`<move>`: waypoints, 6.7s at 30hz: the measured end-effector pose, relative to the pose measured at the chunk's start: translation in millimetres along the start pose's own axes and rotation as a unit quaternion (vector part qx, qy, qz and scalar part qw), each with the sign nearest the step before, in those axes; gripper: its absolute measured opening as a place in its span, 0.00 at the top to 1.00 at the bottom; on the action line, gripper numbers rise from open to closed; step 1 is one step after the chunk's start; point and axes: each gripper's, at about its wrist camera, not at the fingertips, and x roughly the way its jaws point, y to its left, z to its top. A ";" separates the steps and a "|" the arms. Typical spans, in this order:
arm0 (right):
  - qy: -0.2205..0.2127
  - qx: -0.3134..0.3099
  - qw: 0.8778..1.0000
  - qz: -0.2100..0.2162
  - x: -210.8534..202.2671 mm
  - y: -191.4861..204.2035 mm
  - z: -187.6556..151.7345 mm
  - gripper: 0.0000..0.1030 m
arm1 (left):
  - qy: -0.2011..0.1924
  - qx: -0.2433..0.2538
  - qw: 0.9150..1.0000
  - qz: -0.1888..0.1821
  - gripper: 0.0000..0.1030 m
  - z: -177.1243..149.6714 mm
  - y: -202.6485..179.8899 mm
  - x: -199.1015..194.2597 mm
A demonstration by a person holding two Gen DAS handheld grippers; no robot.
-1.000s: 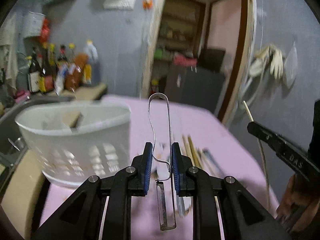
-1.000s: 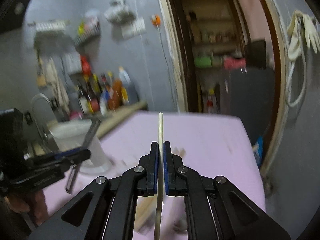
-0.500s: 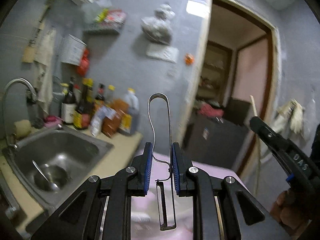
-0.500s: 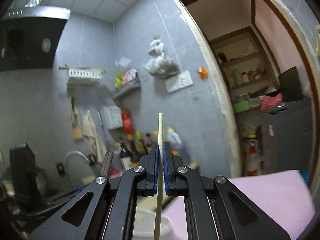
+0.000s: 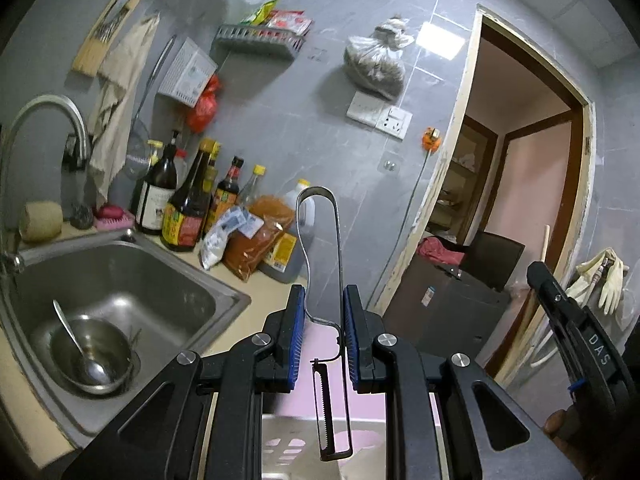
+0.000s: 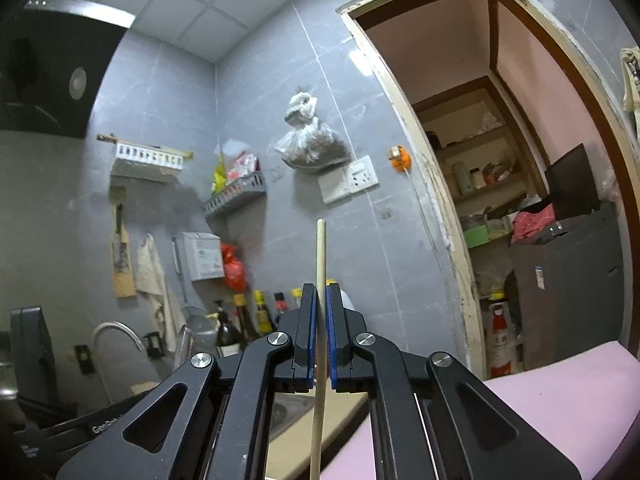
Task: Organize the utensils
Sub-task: 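Lift the peeler and chopstick and lower both into the white caddy, then open both grippers over the caddy and move back to the utensils, then grasp the metal spoon with the left gripper while the right gripper grasps a long spoon, then carry both spoons up and lower them into the white caddy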
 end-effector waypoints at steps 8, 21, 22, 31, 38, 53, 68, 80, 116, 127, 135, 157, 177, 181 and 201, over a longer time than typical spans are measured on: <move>0.045 -0.023 0.999 0.008 0.5 -3.9 -22.4 0.97 | 0.003 0.001 1.000 0.006 0.85 -29.7 -3.9 -12.5; 0.154 -0.050 0.986 0.030 -0.9 4.1 -42.5 0.97 | 0.038 0.051 0.997 0.036 0.85 -50.5 -20.0 -19.5; 0.158 -0.052 0.986 0.032 -1.6 4.4 -44.1 0.97 | 0.041 0.052 0.997 0.035 0.85 -51.1 -20.2 -19.9; 0.185 -0.055 0.981 0.033 -4.9 2.3 -53.1 0.96 | 0.071 0.063 0.995 0.030 0.84 -54.4 -21.6 -19.3; 0.194 -0.048 0.979 0.033 -6.4 -0.8 -55.6 0.95 | 0.082 0.068 0.994 0.025 0.84 -59.4 -22.9 -17.4; 0.166 -0.043 0.985 -0.005 -49.7 -21.7 -19.7 0.53 | 0.062 0.086 0.994 -0.019 0.65 -39.7 -65.4 -43.5; 0.103 -0.084 0.986 -0.103 -157.7 -67.0 43.2 0.00 | 0.030 0.105 0.991 -0.080 0.05 -53.2 -133.6 -70.2; 0.139 -0.113 0.974 -0.139 -189.8 -98.2 25.6 0.00 | 0.093 0.141 0.980 -0.102 0.02 -92.0 -161.0 -65.0; 0.484 -0.067 0.864 -0.124 -113.1 -181.9 -83.1 0.55 | 0.403 0.265 0.872 -0.084 0.46 -210.3 -181.3 68.9; 0.493 -0.083 0.855 -0.135 -88.1 -189.8 -89.9 0.55 | 0.404 0.258 0.874 -0.073 0.46 -212.4 -182.8 96.2; 0.502 -0.084 0.851 -0.130 -71.0 -192.2 -94.7 0.58 | 0.400 0.263 0.874 -0.077 0.70 -211.4 -189.6 100.4; 0.432 -0.106 0.886 -0.131 -98.5 -169.5 -76.4 0.92 | 0.276 0.197 0.932 -0.127 0.71 -165.9 -185.2 46.1; 0.289 -0.182 0.923 -0.176 -143.8 -128.9 -52.9 0.99 | 0.185 0.192 0.954 -0.134 0.71 -150.6 -188.9 4.4; 0.271 -0.188 0.928 -0.176 -149.8 -123.9 -49.7 1.00 | 0.176 0.186 0.957 -0.138 0.71 -146.0 -186.4 -1.5; 0.149 -0.225 0.949 -0.162 -147.7 -70.7 -7.7 1.00 | 0.102 0.175 0.971 -0.123 0.71 -86.1 -169.0 -30.9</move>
